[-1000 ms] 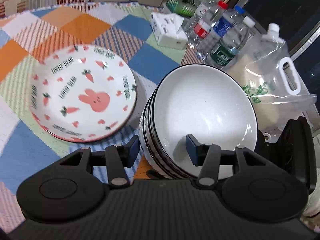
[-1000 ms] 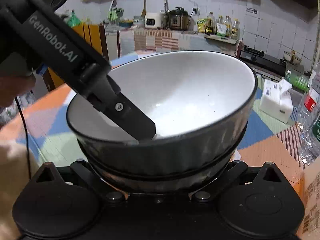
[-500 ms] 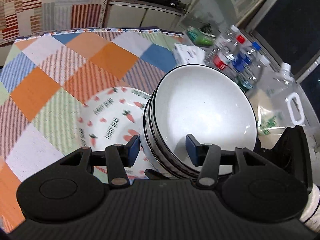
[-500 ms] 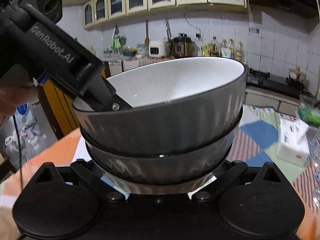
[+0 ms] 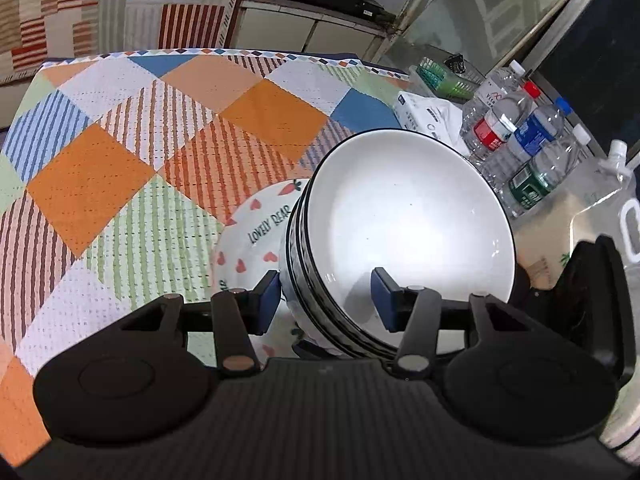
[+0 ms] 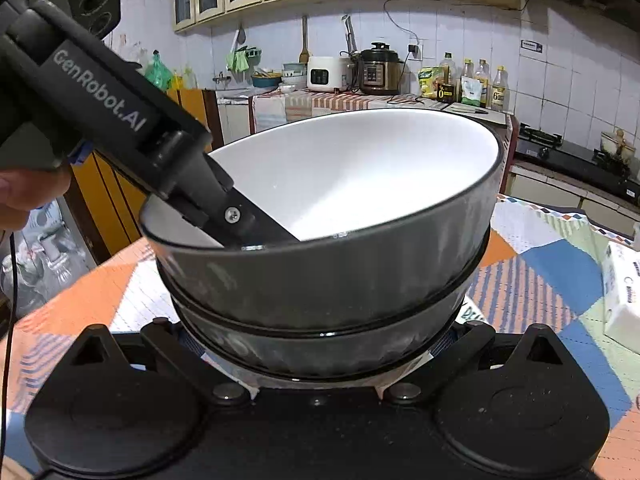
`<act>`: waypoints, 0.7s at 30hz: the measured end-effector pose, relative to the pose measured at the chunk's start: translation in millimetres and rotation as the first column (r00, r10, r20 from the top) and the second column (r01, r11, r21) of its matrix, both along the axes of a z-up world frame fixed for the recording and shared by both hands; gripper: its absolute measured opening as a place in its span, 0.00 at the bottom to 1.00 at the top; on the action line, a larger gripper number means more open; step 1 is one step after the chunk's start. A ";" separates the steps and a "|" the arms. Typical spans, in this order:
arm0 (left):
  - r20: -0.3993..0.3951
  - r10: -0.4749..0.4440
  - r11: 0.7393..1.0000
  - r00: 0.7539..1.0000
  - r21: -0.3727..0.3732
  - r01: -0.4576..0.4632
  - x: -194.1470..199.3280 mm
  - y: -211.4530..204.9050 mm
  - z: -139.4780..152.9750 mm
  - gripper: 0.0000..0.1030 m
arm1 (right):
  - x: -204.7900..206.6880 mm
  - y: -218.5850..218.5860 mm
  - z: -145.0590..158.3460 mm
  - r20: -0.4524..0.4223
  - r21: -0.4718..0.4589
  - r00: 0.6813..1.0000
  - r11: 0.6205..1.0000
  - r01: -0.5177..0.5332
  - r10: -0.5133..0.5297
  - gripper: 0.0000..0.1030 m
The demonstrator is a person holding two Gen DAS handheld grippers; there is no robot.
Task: Organize plates and bowls
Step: 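Carry the bowl stack with both grippers over the bunny plate stack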
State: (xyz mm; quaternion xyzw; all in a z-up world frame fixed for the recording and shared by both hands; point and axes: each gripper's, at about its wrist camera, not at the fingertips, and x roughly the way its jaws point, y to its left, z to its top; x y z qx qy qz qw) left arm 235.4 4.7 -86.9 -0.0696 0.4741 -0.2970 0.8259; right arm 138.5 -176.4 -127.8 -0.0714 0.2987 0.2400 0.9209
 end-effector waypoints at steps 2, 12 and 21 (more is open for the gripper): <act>-0.007 0.003 1.000 1.000 0.002 -0.003 4.8 0.1 -6.2 0.46 | 5.0 3.3 -4.3 -0.010 -0.017 1.000 1.000 0.000 -0.001 0.99; -0.018 0.008 1.000 1.000 -0.007 -0.008 23.2 -11.9 -25.8 0.46 | 16.7 -1.2 -17.0 -0.026 -0.057 0.999 0.998 0.035 -0.037 0.99; -0.083 0.075 0.996 0.994 -0.034 -0.078 26.1 -13.2 -46.8 0.47 | 20.1 1.0 -26.0 -0.105 -0.081 0.992 0.994 0.067 -0.075 0.99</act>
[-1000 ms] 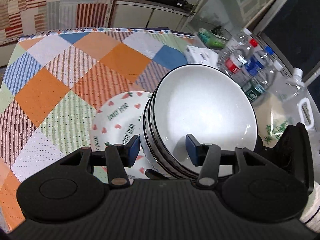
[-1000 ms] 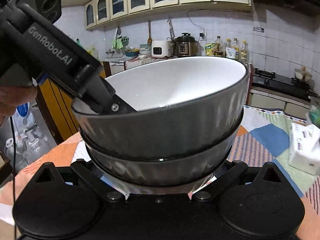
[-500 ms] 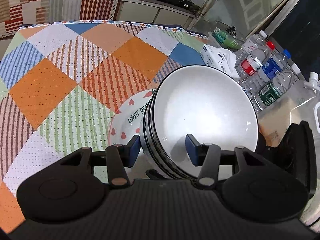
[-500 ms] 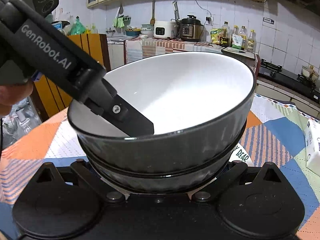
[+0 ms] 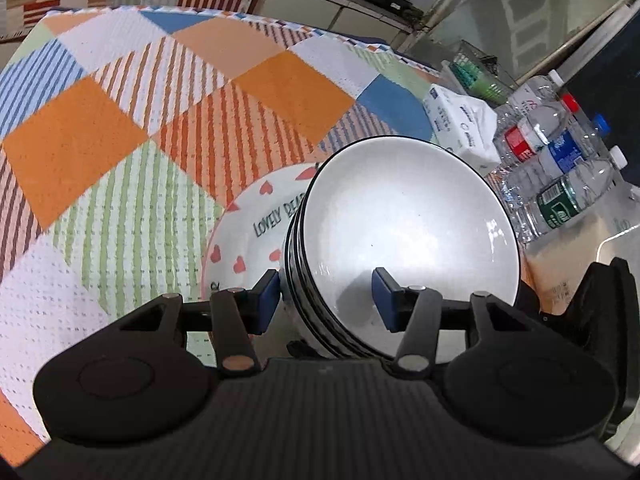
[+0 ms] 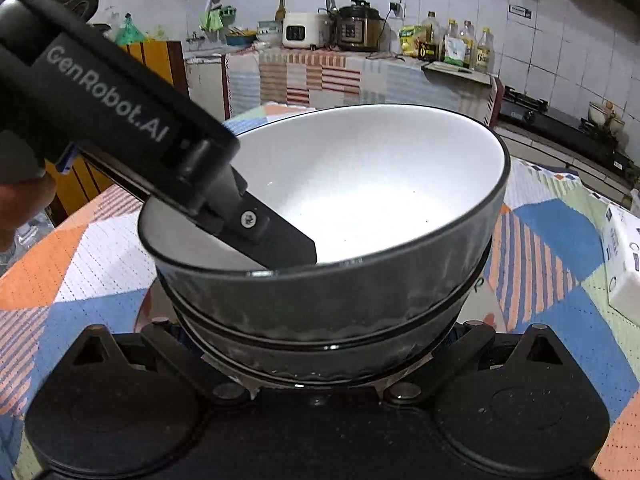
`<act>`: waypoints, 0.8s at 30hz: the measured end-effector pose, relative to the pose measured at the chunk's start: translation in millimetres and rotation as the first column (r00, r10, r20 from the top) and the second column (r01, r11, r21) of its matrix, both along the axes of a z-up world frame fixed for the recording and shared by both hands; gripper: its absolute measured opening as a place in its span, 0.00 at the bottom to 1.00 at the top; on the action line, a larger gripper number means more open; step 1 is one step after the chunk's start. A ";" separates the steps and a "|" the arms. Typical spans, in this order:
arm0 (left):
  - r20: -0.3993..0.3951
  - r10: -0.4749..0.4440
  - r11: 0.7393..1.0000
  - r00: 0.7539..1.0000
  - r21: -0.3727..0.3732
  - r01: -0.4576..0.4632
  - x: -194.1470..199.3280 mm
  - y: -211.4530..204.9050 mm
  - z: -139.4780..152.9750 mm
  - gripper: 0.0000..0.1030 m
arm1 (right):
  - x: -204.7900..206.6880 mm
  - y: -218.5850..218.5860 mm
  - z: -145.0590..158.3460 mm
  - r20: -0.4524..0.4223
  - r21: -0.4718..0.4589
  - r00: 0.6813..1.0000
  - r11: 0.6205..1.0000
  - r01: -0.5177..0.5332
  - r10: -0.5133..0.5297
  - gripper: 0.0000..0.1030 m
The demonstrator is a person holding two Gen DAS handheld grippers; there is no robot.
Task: Organize plates and bowls
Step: 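Carry the bowl stack with both grippers over the bunny plate stack, then lower the bowl stack onto the bunny plate and open both grippers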
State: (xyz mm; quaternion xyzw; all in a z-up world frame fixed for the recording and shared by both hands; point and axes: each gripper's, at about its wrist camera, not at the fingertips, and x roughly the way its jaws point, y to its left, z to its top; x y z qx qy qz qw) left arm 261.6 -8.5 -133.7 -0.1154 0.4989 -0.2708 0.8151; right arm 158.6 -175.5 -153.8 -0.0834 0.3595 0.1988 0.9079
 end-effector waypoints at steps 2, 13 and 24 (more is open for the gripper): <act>0.019 -0.007 1.000 1.000 0.016 0.007 -3.3 -1.9 0.0 0.47 | -2.3 1.4 -2.6 0.003 -0.006 1.000 1.000 0.003 -0.003 0.99; 0.087 0.042 0.999 0.995 0.004 -0.042 -16.3 -2.7 -3.4 0.53 | -0.1 3.6 -2.8 -0.011 -0.026 1.000 1.000 0.013 -0.013 0.98; 0.225 0.187 0.972 0.956 0.100 -0.214 -53.8 -3.7 22.6 0.57 | -26.4 -2.6 20.9 -0.037 -0.121 0.993 0.987 0.103 -0.109 0.99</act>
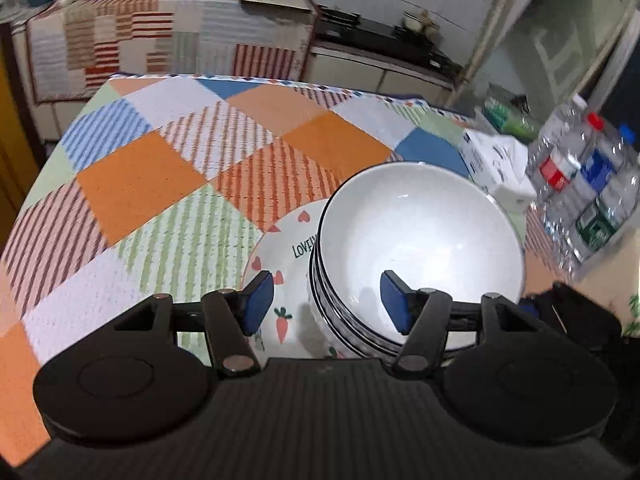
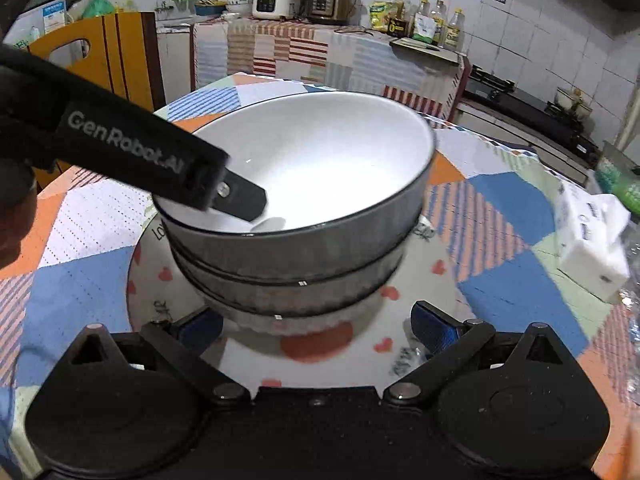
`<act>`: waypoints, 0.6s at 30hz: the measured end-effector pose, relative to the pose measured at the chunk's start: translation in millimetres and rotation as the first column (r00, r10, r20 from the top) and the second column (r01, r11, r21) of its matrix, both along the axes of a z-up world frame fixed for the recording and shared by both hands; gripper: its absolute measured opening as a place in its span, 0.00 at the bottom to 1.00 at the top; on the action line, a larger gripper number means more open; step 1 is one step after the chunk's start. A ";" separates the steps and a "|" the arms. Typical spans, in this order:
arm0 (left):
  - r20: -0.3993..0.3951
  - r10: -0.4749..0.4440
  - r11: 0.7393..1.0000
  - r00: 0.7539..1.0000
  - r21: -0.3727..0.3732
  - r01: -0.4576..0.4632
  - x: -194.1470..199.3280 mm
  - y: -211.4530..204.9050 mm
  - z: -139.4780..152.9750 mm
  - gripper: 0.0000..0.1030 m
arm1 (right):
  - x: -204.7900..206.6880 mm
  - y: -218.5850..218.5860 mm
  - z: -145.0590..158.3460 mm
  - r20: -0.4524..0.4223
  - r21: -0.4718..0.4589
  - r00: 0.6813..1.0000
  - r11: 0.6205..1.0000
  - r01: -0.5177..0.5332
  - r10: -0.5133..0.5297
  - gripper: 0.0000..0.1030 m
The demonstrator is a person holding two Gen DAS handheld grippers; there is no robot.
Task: Organize plates and bowls
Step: 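Lower the bowl stack onto the bunny plate and open both grippers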
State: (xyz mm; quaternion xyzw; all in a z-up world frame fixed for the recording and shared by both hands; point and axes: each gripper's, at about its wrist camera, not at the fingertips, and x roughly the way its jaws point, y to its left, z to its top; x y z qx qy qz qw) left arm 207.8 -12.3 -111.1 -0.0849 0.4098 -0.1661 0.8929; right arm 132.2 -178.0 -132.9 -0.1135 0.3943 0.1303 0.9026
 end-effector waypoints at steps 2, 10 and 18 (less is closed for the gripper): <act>0.002 0.030 1.000 1.000 0.003 -0.030 -9.4 2.6 9.7 0.59 | -6.6 -4.0 6.0 0.000 0.006 1.000 1.000 0.025 -0.025 0.99; 0.049 0.057 0.994 0.997 0.086 -0.061 -52.4 0.0 51.0 0.64 | -31.4 -21.9 44.1 0.007 0.040 0.994 0.993 0.109 -0.110 0.99; 0.084 0.057 0.990 0.995 0.121 -0.067 -85.5 2.0 75.2 0.72 | -58.6 -38.4 70.6 -0.013 0.078 0.982 0.979 0.189 -0.188 0.99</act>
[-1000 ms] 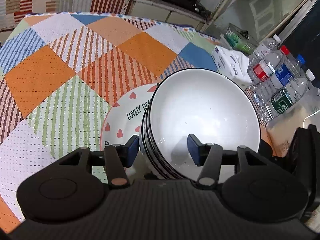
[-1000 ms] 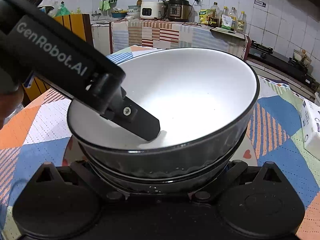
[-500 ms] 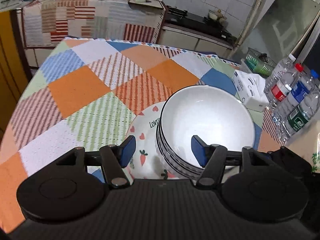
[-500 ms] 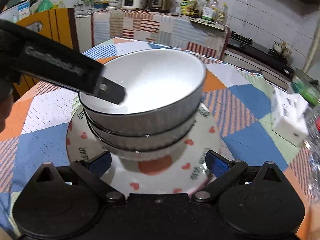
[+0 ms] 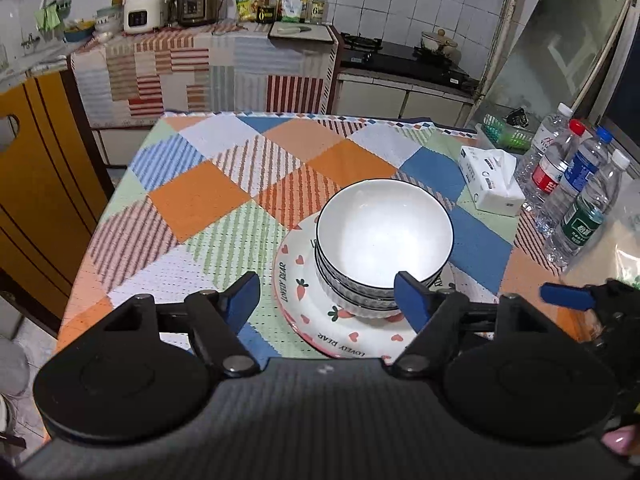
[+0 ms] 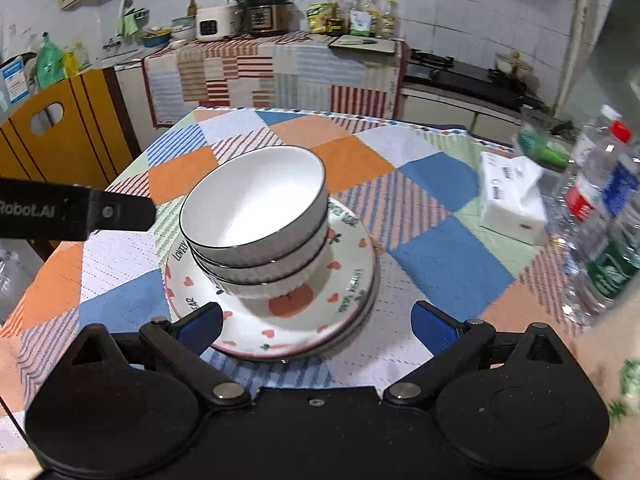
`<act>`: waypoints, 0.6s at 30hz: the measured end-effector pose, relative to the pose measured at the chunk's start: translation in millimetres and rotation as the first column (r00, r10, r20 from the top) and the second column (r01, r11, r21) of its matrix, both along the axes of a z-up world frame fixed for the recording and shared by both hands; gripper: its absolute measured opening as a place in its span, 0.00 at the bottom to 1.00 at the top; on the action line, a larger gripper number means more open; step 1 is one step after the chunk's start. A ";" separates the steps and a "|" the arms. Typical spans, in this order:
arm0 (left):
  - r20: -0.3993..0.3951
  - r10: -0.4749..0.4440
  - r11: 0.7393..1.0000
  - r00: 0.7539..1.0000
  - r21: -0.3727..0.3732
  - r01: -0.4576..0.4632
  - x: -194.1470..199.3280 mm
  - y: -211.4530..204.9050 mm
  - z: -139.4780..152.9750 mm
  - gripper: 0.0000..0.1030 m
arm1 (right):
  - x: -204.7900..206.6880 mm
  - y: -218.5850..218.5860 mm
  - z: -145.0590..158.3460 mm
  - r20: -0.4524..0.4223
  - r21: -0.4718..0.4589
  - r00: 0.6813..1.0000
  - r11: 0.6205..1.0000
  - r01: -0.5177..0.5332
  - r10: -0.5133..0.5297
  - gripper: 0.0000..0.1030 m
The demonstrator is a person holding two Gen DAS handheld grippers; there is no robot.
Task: Organize plates and bowls
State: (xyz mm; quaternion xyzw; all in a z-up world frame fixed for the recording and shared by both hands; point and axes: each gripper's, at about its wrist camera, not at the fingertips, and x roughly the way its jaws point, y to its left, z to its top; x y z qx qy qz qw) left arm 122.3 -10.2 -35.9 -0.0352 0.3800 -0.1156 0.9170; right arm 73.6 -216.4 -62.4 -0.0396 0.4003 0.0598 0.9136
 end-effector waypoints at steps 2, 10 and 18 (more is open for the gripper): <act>0.014 0.017 0.999 1.000 0.034 -0.018 -7.2 -1.8 2.1 0.74 | -7.7 -4.1 6.6 0.011 0.004 1.000 1.000 0.026 -0.026 0.99; 0.049 0.059 0.996 0.997 0.058 -0.061 -33.7 0.3 6.2 0.82 | -33.3 -18.1 26.1 0.037 0.047 0.994 0.994 0.102 -0.104 0.99; 0.071 0.064 0.995 0.995 0.066 -0.069 -54.1 -0.2 3.8 0.90 | -55.3 -17.8 28.1 0.050 0.031 0.993 0.994 0.108 -0.109 0.99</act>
